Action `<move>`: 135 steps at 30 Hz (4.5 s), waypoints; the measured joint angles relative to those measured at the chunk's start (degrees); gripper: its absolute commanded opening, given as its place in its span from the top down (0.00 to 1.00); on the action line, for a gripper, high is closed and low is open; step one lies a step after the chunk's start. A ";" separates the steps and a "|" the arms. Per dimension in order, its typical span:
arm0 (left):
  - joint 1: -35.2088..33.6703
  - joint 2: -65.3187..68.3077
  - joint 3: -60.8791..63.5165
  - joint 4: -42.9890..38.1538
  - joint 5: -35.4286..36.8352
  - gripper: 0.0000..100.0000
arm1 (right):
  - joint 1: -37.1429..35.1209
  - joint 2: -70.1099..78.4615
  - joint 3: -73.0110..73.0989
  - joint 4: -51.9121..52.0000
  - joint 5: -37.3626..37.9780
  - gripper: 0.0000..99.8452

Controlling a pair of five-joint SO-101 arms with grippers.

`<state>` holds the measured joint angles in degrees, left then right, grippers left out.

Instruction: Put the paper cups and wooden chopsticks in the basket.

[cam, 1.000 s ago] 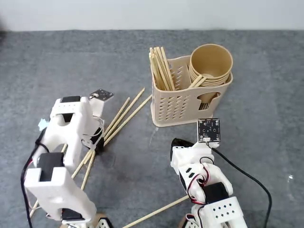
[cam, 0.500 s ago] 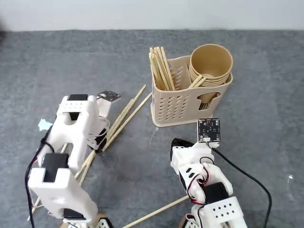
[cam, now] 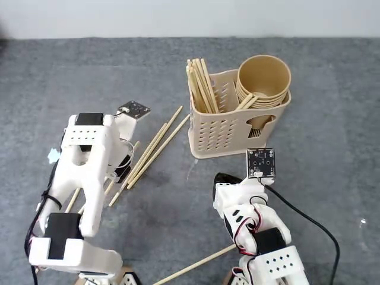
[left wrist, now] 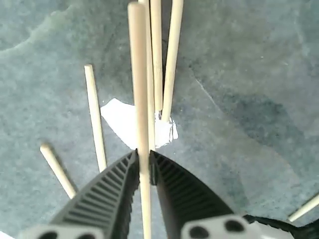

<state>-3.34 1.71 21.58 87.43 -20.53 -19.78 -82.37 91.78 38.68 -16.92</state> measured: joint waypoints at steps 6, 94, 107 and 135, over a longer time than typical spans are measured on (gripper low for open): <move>0.00 0.00 0.00 -0.44 0.00 0.99 | 0.00 0.00 0.00 0.00 0.00 0.99; -9.41 28.75 -19.96 0.26 -11.08 0.99 | 0.00 0.00 0.00 0.00 0.00 0.99; -9.41 24.79 -19.25 3.78 -11.08 0.99 | 0.00 0.00 0.00 0.00 0.00 0.99; -9.67 24.79 -22.24 2.55 -11.08 0.82 | 0.00 0.00 0.00 0.00 0.00 0.99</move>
<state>-13.01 26.51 -0.66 89.98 -31.60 -19.78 -82.37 91.78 38.68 -16.92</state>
